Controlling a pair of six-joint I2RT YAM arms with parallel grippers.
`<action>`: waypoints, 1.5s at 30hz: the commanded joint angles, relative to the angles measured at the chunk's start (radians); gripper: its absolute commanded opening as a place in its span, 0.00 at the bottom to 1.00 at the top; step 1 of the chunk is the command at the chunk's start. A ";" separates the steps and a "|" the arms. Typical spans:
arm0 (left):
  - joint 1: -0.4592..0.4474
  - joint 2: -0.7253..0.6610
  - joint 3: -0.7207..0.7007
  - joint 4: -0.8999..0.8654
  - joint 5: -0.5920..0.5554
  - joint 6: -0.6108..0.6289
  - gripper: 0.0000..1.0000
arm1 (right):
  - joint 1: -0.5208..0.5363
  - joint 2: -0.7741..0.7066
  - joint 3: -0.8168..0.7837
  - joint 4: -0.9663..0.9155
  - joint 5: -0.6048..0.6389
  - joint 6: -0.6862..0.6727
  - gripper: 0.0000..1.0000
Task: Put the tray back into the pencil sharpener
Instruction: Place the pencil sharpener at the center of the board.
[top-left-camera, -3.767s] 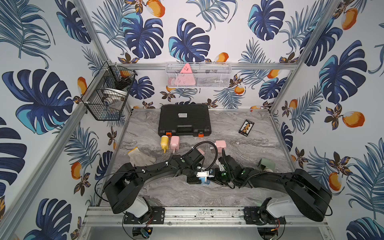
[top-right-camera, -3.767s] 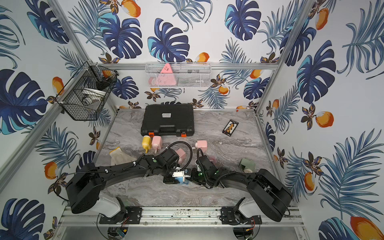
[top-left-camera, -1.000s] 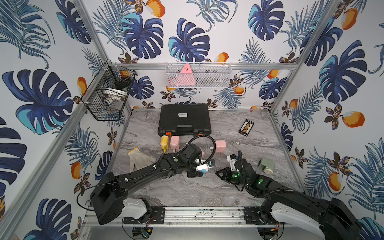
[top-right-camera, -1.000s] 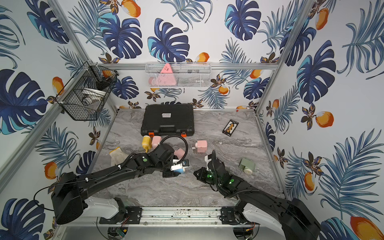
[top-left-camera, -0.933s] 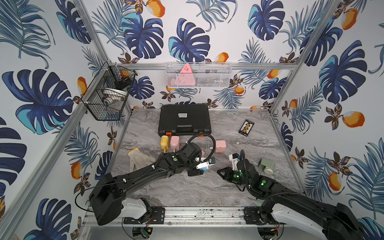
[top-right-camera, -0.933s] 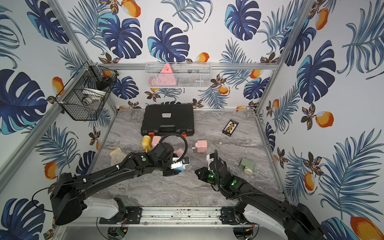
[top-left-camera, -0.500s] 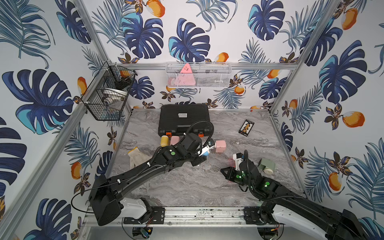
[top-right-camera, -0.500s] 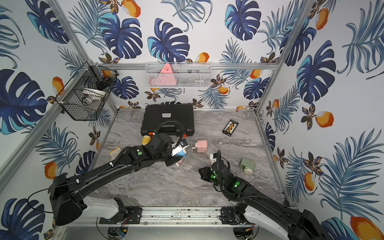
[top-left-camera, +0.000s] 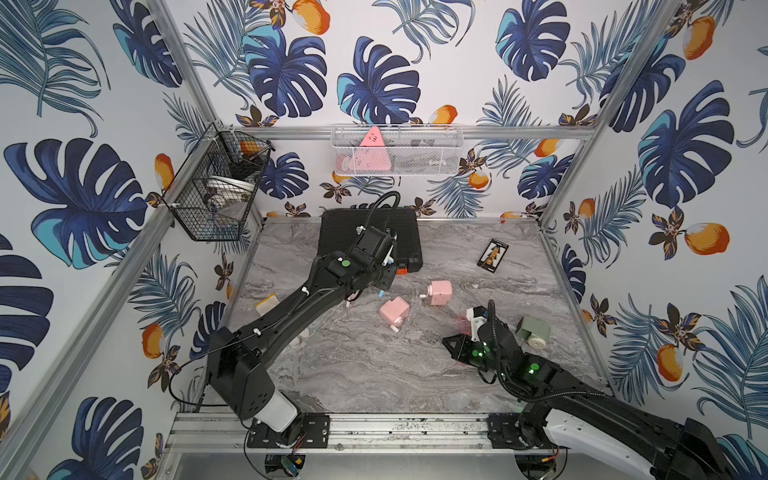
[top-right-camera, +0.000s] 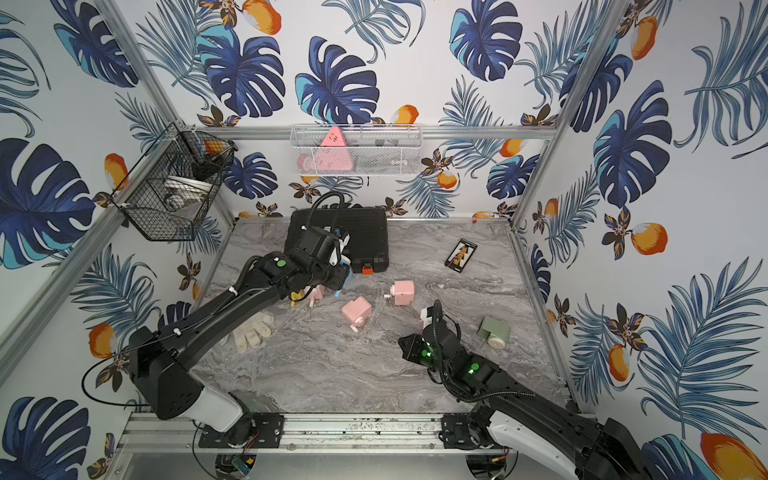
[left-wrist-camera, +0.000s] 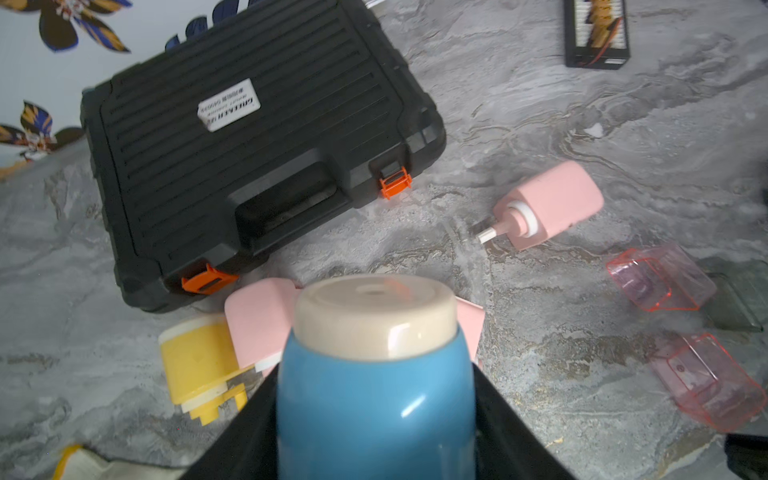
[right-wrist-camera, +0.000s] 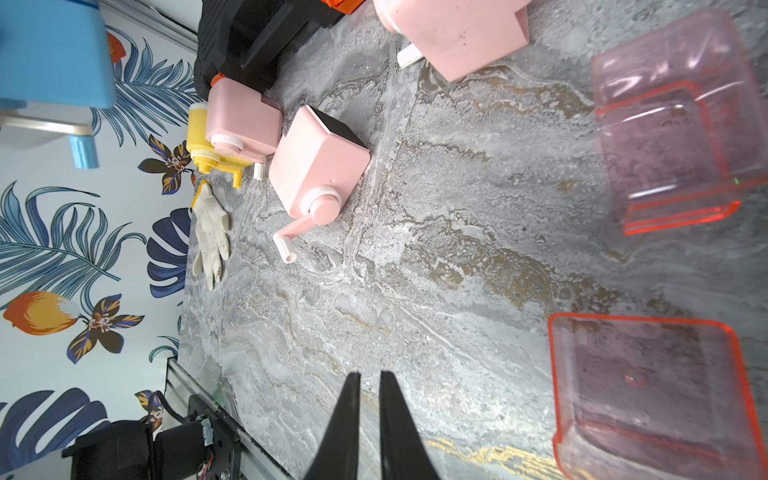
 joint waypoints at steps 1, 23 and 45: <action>0.039 0.036 0.043 -0.085 0.023 -0.129 0.00 | 0.000 -0.005 0.010 -0.026 0.004 -0.011 0.14; 0.088 0.341 0.141 -0.053 0.001 -0.235 0.00 | 0.000 -0.010 0.008 -0.032 0.003 -0.014 0.15; 0.096 0.446 0.111 0.031 -0.026 -0.269 0.10 | 0.000 0.007 0.008 -0.001 -0.008 -0.016 0.17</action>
